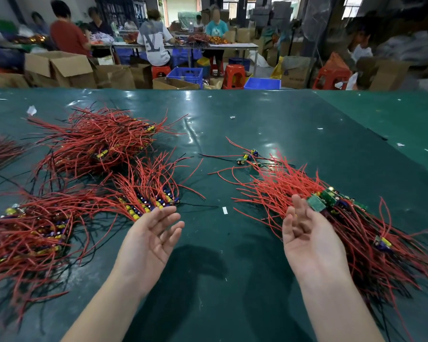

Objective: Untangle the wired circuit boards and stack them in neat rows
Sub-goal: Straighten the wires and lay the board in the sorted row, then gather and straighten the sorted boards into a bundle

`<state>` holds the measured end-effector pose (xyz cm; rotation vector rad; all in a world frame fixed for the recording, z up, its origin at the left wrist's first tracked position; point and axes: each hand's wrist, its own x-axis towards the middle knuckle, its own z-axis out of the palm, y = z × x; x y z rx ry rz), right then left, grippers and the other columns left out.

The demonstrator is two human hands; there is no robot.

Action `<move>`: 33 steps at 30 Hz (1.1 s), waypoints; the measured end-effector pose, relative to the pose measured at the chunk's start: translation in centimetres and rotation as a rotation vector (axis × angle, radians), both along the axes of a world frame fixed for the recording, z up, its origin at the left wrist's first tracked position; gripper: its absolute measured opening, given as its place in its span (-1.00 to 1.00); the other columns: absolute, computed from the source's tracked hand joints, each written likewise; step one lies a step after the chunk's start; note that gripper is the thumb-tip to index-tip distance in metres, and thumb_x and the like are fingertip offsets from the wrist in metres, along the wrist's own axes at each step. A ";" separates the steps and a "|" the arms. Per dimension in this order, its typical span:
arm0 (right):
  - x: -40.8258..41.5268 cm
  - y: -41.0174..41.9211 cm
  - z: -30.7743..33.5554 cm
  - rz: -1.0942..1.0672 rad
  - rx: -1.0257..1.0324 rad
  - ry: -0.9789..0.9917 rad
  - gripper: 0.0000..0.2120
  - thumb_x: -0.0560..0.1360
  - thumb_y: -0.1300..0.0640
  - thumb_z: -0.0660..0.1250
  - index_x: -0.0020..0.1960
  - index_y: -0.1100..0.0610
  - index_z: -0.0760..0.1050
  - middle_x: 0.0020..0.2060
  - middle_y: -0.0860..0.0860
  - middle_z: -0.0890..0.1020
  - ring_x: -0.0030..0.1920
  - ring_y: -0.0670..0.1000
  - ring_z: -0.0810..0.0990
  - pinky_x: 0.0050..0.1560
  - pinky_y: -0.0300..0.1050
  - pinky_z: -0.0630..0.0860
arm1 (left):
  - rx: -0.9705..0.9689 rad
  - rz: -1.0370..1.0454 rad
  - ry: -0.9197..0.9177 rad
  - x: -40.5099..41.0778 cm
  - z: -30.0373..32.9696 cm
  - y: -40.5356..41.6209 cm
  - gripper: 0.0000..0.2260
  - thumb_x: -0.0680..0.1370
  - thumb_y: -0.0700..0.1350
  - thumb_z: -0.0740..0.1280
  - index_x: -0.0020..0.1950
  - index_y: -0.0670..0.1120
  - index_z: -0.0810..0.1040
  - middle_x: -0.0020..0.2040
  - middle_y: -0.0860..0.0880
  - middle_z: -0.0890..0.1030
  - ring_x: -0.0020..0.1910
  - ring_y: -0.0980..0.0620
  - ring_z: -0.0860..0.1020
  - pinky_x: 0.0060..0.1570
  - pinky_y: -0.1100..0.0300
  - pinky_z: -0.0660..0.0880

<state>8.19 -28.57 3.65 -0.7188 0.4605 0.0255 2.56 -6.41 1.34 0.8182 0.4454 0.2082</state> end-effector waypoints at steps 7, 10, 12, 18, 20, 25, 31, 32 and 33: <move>0.1 0.1 -0.5 0.018 0.011 -0.014 -0.69 0.67 0.05 0.07 0.00 0.16 0.53 -0.29 -0.06 0.72 -0.39 -0.16 0.66 -0.42 -0.35 0.53 | 0.071 0.123 0.054 0.3 -0.3 0.8 -0.79 0.61 -0.19 0.20 -0.08 -0.24 0.58 -0.36 -0.04 0.65 -0.39 0.10 0.64 -0.39 0.35 0.55; 0.1 0.0 -0.6 0.022 0.010 -0.009 -0.64 0.67 0.03 0.02 -0.03 0.14 0.55 -0.31 -0.07 0.72 -0.38 -0.14 0.66 -0.42 -0.33 0.54 | 0.217 0.255 0.089 0.4 -0.3 2.3 -0.79 0.61 -0.22 0.20 -0.12 -0.22 0.58 -0.36 -0.04 0.65 -0.41 0.11 0.62 -0.41 0.34 0.54; -0.1 0.0 -0.5 0.022 0.009 -0.010 -0.64 0.66 0.05 0.01 -0.04 0.13 0.56 -0.33 -0.06 0.71 -0.37 -0.11 0.66 -0.39 -0.31 0.55 | 0.434 0.307 0.132 0.4 -0.5 3.5 -0.78 0.60 -0.23 0.19 -0.12 -0.17 0.61 -0.26 -0.07 0.67 -0.37 0.09 0.60 -0.35 0.28 0.53; -0.3 0.8 -0.4 0.042 -0.062 -0.002 -0.78 0.60 0.19 0.14 -0.05 0.10 0.56 -0.42 -0.09 0.67 -0.44 -0.13 0.59 -0.44 -0.35 0.52 | 1.343 0.242 0.409 0.5 -2.1 5.0 -0.81 0.55 -0.14 0.29 0.14 0.00 0.55 0.04 0.02 0.57 0.03 0.01 0.52 0.00 0.15 0.39; -0.3 1.0 -0.5 0.053 -0.079 0.007 -0.79 0.59 0.20 0.15 -0.06 0.10 0.56 -0.44 -0.09 0.66 -0.42 -0.12 0.56 -0.46 -0.35 0.52 | 1.512 0.226 0.453 0.5 -2.6 4.9 -0.71 0.53 -0.12 0.32 0.25 -0.01 0.50 0.10 0.01 0.45 0.14 -0.04 0.45 0.11 0.07 0.36; -0.3 1.0 -0.7 0.018 -0.085 -0.003 -0.78 0.58 0.22 0.15 -0.04 0.12 0.58 -0.48 -0.08 0.63 -0.49 -0.13 0.55 -0.45 -0.34 0.52 | 1.655 0.187 0.496 0.2 -2.7 4.9 -0.60 0.53 -0.13 0.32 0.37 -0.09 0.44 0.28 -0.07 0.38 0.26 -0.11 0.36 0.25 -0.02 0.34; -0.4 1.3 -1.0 0.007 -0.109 -0.050 -0.79 0.58 0.22 0.14 0.04 0.05 0.55 -0.46 -0.09 0.63 -0.52 -0.13 0.54 -0.46 -0.30 0.50 | 1.667 0.235 0.420 0.2 -2.4 5.4 -0.67 0.54 -0.32 0.24 0.30 -0.23 0.48 0.21 -0.13 0.48 0.09 -0.12 0.50 0.06 0.09 0.40; -0.5 1.4 -1.1 0.018 -0.113 -0.052 -0.77 0.58 0.23 0.14 0.04 0.05 0.54 -0.46 -0.09 0.63 -0.52 -0.13 0.53 -0.46 -0.29 0.50 | 1.684 0.253 0.402 0.2 -2.4 5.7 -0.72 0.53 -0.35 0.26 0.23 -0.25 0.54 0.13 -0.13 0.51 0.03 -0.13 0.52 0.04 0.05 0.44; -0.5 1.5 -1.1 0.028 -0.114 -0.052 -0.76 0.57 0.25 0.13 0.03 0.05 0.55 -0.47 -0.09 0.62 -0.53 -0.12 0.52 -0.46 -0.29 0.49 | 1.694 0.273 0.389 0.1 -2.3 6.0 -0.77 0.52 -0.36 0.28 0.15 -0.25 0.59 0.04 -0.12 0.53 -0.02 -0.14 0.53 0.03 0.00 0.47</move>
